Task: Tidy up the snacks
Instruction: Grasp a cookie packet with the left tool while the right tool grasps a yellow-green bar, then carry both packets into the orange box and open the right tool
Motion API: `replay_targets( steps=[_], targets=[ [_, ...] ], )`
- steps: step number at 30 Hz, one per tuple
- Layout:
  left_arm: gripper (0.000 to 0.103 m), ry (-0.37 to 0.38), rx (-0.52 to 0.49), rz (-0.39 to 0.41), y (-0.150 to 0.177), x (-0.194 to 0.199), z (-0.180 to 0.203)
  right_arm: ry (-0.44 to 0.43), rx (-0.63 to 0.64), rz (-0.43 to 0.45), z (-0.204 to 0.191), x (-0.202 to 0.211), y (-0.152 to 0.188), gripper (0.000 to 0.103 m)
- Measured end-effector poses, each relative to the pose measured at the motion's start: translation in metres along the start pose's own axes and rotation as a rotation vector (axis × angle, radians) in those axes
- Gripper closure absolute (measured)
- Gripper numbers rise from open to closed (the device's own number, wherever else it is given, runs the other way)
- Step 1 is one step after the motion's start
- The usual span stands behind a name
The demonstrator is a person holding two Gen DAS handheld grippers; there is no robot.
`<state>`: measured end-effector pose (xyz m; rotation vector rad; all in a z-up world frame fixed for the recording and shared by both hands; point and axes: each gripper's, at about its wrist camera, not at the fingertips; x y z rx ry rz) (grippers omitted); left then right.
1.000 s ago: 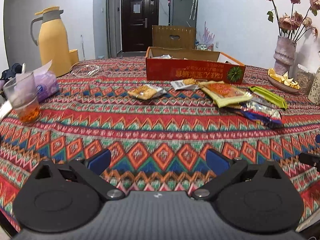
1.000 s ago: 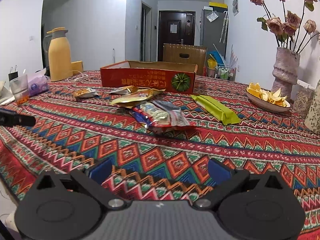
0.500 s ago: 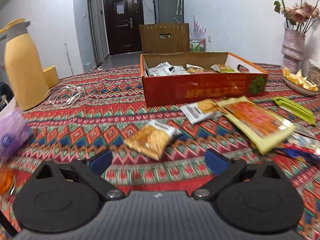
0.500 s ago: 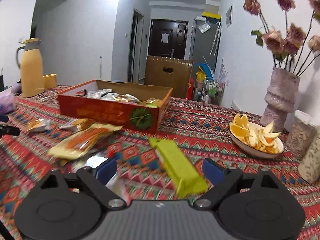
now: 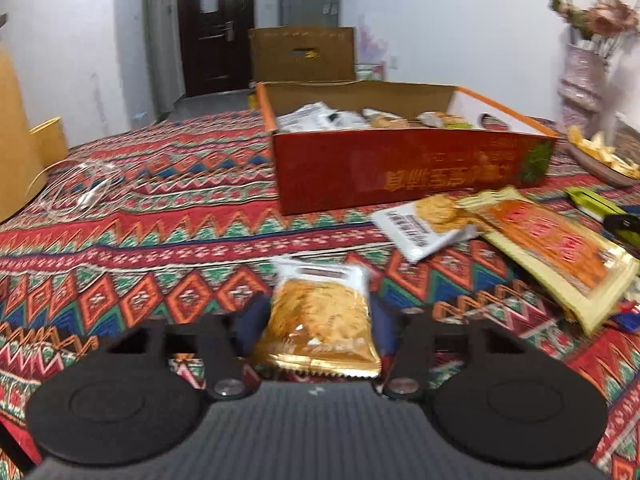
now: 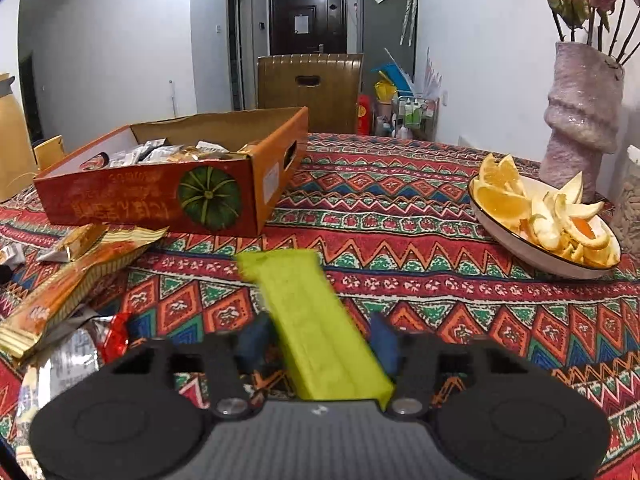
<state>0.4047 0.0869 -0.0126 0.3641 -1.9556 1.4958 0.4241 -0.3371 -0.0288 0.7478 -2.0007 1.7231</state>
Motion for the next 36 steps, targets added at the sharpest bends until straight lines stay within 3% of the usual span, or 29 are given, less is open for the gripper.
replay_targets(
  steps=[5,9,15,22,28,36],
  targets=[
    [0.060,-0.008,-0.007,-0.041,0.000,0.015,0.013,-0.007,-0.004,-0.011,-0.011,0.015,0.010,0.066],
    [0.060,-0.028,0.070,-0.087,0.008,0.037,0.018,0.008,-0.007,0.005,-0.014,0.024,0.012,0.071],
    [0.060,-0.056,0.168,0.003,0.028,0.110,0.030,0.000,-0.046,0.061,-0.014,0.073,0.030,0.071],
    [0.059,-0.049,0.287,0.028,0.062,0.170,0.037,0.005,-0.102,0.096,-0.010,0.154,0.077,0.071],
    [0.059,-0.060,0.286,0.040,0.071,0.196,0.048,-0.001,-0.098,0.127,-0.012,0.193,0.094,0.071],
    [0.059,-0.038,0.270,0.078,0.067,0.211,0.064,-0.027,-0.110,0.147,-0.015,0.205,0.096,0.071]
  ],
)
Point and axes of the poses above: each gripper's, at about its wrist camera, not at the fingertips, and x roughly against the way its jaws point, z to its right, y to its underside, and after that the axes turned 10 degrees about -x, right-handed
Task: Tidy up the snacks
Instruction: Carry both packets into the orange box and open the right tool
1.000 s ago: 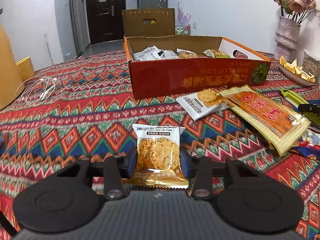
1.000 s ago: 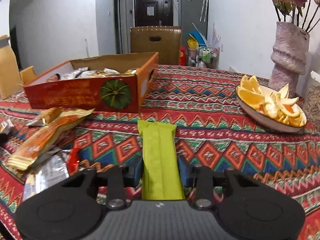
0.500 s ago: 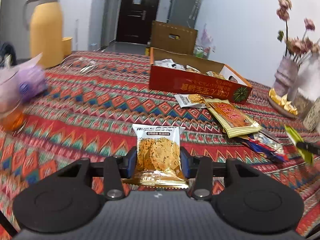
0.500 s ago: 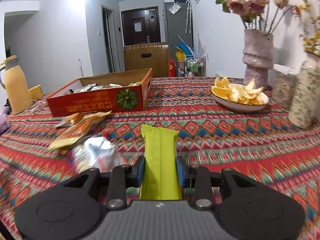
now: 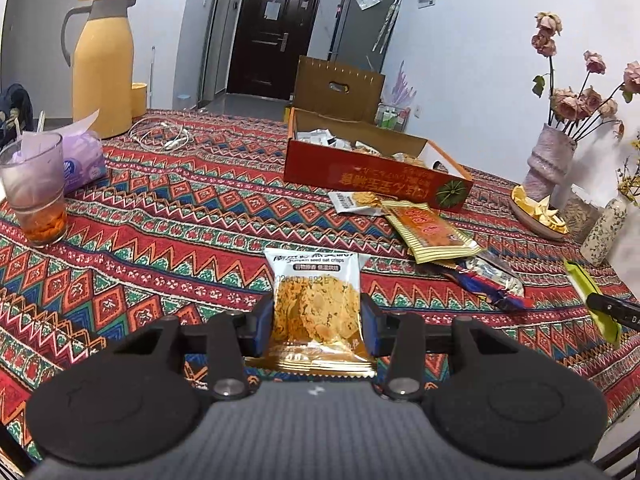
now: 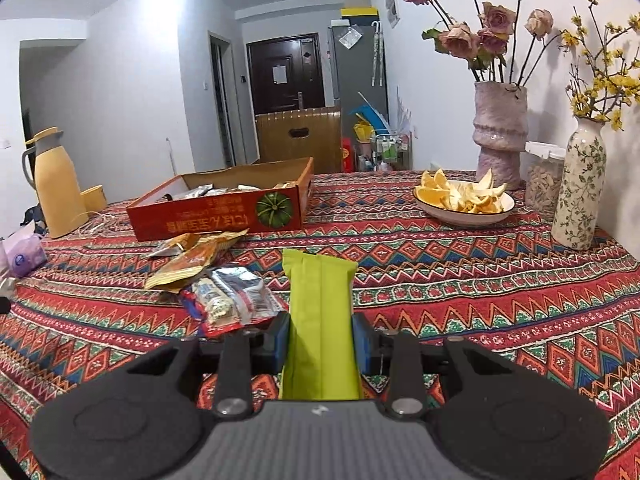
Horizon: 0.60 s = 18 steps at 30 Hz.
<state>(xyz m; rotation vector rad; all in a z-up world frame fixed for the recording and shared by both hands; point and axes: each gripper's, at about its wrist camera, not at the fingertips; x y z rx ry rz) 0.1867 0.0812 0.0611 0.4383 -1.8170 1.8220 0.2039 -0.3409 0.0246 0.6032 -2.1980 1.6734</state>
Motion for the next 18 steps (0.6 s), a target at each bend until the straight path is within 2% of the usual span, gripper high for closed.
replay_targets(
  steps=[5,9,13,18],
  targets=[
    [0.059,0.003,-0.012,0.023,-0.010,0.003,0.003,-0.020,0.007,0.005,-0.004,-0.001,-0.006,0.071],
    [0.059,0.021,-0.038,0.046,-0.032,-0.006,0.004,-0.056,0.032,0.024,-0.009,-0.007,-0.029,0.071],
    [0.059,0.057,-0.081,0.073,-0.068,-0.028,0.008,-0.087,0.088,0.062,-0.025,-0.016,-0.065,0.071],
    [0.059,0.093,-0.124,0.117,-0.125,-0.069,0.013,-0.135,0.158,0.093,-0.052,-0.051,-0.119,0.071]
  ],
)
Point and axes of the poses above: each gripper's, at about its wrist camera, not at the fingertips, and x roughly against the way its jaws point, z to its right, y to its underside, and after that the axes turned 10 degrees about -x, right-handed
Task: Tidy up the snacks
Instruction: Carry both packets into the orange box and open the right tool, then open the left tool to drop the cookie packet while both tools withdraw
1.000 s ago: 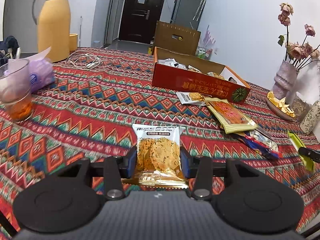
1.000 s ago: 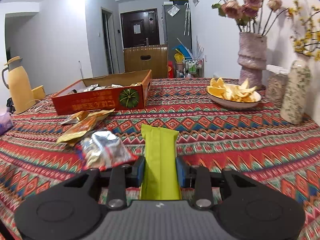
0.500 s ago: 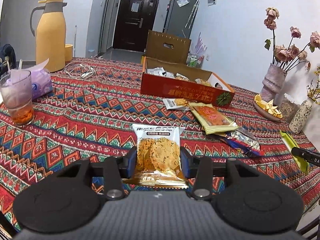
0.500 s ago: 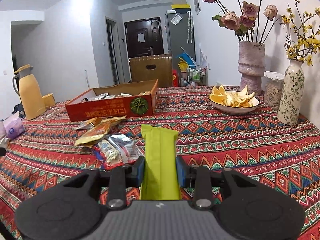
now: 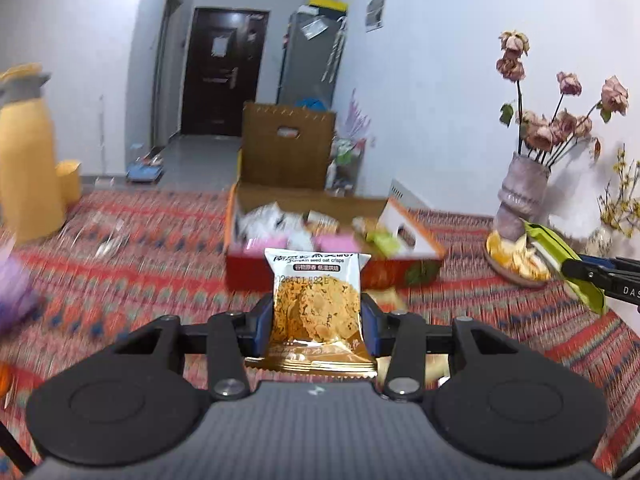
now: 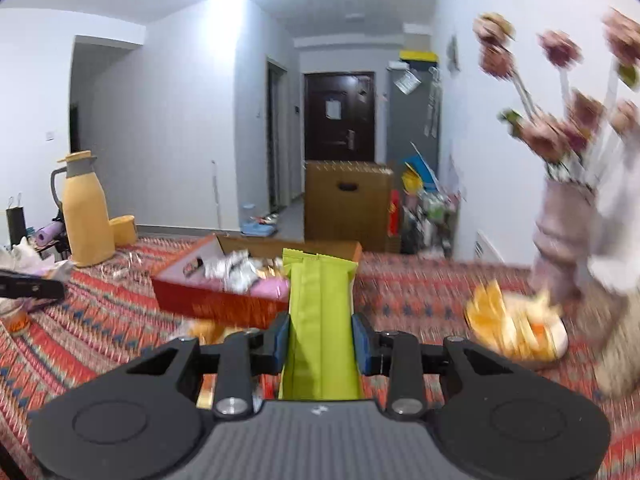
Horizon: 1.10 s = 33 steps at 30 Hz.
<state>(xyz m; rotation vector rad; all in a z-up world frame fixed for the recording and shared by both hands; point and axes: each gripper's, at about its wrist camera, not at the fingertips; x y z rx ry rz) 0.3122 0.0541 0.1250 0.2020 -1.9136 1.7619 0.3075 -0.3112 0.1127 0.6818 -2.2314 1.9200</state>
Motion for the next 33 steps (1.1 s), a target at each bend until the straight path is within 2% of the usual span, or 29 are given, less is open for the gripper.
replay_targets(
  steps=[5,10,13,17,20,23,25,27,29,31,33],
  targets=[
    [0.059,0.016,0.000,-0.010,-0.059,-0.071,-0.013,-0.050,0.039,0.001,-0.011,-0.065,-0.051,0.071],
    [0.059,0.027,0.032,-0.033,-0.090,-0.147,-0.018,-0.127,-0.023,-0.076,-0.016,-0.149,-0.079,0.071],
    [0.059,0.033,0.055,-0.052,-0.104,-0.195,-0.017,-0.124,-0.070,-0.134,-0.018,-0.204,-0.076,0.071],
    [0.059,0.029,0.032,-0.095,-0.110,-0.248,-0.008,-0.100,-0.150,-0.205,-0.016,-0.267,-0.053,0.071],
    [0.059,0.023,0.026,-0.136,-0.110,-0.283,-0.003,-0.037,-0.152,-0.232,-0.017,-0.301,-0.038,0.071],
    [0.059,0.033,0.029,-0.166,-0.111,-0.316,0.002,0.031,-0.113,-0.242,-0.022,-0.323,-0.024,0.068],
    [0.059,0.041,0.023,-0.173,-0.112,-0.334,0.010,0.026,-0.115,-0.251,-0.024,-0.327,-0.015,0.049],
    [0.059,0.055,0.018,-0.179,-0.111,-0.348,0.016,-0.006,-0.126,-0.235,-0.021,-0.321,-0.011,0.042],
    [0.059,0.066,0.007,-0.182,-0.110,-0.359,0.022,-0.002,-0.122,-0.201,-0.017,-0.313,-0.015,0.041],
    [0.058,0.075,0.003,-0.186,-0.112,-0.370,0.028,0.007,-0.121,-0.180,-0.009,-0.307,-0.022,0.034],
    [0.044,0.068,0.009,-0.190,-0.113,-0.380,0.030,0.016,-0.110,-0.182,-0.002,-0.308,-0.028,0.030]
  ],
)
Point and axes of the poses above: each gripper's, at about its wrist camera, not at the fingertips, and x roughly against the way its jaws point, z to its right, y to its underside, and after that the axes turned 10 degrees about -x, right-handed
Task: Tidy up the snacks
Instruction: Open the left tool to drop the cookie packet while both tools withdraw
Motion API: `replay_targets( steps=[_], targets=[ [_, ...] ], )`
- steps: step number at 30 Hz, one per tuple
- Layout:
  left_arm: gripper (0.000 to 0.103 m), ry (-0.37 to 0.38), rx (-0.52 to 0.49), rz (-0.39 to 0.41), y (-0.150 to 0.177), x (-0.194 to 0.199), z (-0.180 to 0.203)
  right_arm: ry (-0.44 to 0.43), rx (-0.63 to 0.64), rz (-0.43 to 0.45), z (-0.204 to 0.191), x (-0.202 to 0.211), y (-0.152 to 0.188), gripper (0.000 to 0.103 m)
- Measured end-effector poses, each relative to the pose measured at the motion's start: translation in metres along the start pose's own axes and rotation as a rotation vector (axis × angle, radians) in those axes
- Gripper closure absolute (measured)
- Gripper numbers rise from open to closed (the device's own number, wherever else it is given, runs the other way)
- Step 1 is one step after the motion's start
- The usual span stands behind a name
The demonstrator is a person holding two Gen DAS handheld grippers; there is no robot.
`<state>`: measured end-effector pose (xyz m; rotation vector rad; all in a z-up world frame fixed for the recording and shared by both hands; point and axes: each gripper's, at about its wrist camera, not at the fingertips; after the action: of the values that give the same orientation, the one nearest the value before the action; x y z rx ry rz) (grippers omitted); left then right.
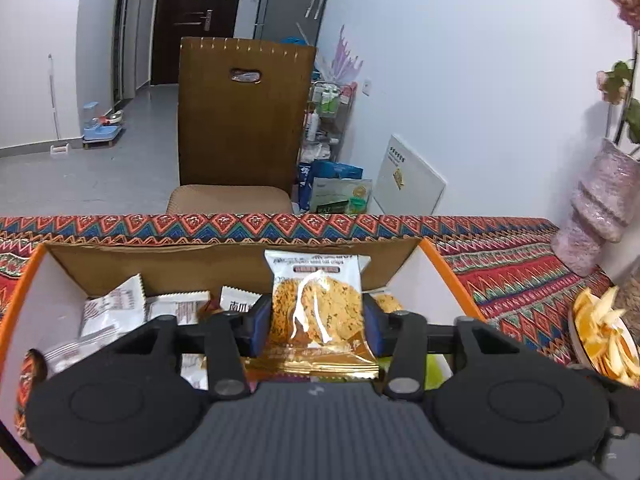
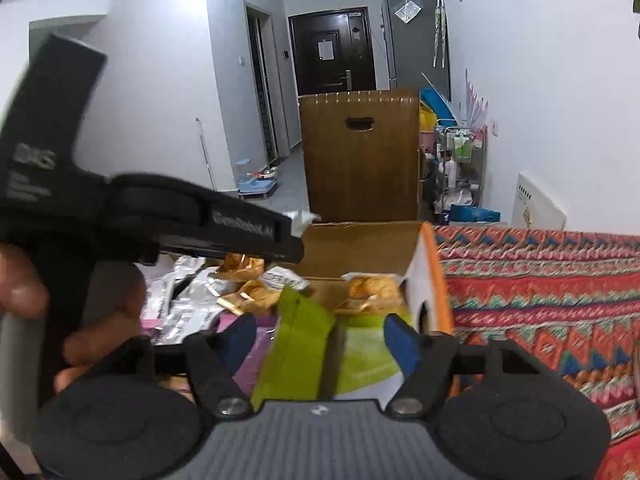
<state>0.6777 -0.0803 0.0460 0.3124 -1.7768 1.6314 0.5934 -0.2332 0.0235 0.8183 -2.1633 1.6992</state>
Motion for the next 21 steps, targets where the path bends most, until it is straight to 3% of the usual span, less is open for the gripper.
replay_targets(
  steps=[1,2,7,12,21],
  targets=[
    [0.028,-0.011,0.006,0.001,-0.002,-0.003,0.000,0.005,-0.001,0.008,0.004,0.001,-0.002,0.030],
    [0.025,-0.015,0.009,0.013,-0.001,-0.004,-0.001,0.008,-0.004,0.012,0.006,0.001,-0.006,0.030],
    [0.019,-0.012,-0.014,0.025,0.004,0.010,-0.004,0.007,-0.015,0.006,0.015,0.002,-0.009,0.030],
    [0.019,-0.049,-0.040,0.040,0.014,0.052,-0.020,-0.017,0.025,0.006,0.002,0.005,-0.010,0.029],
    [0.012,-0.140,-0.033,0.124,0.033,0.179,-0.048,-0.071,0.083,0.095,-0.032,0.074,-0.018,0.024]
  ],
)
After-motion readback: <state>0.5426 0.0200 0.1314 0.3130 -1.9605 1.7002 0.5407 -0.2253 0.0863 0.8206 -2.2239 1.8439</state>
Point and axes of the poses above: each gripper's, at about its wrist camera, not at the fingertips, and x roughly against the way its jaws point, z to its right, y to its underside, and after that the axes turned 10 degrees about -x, right-handed
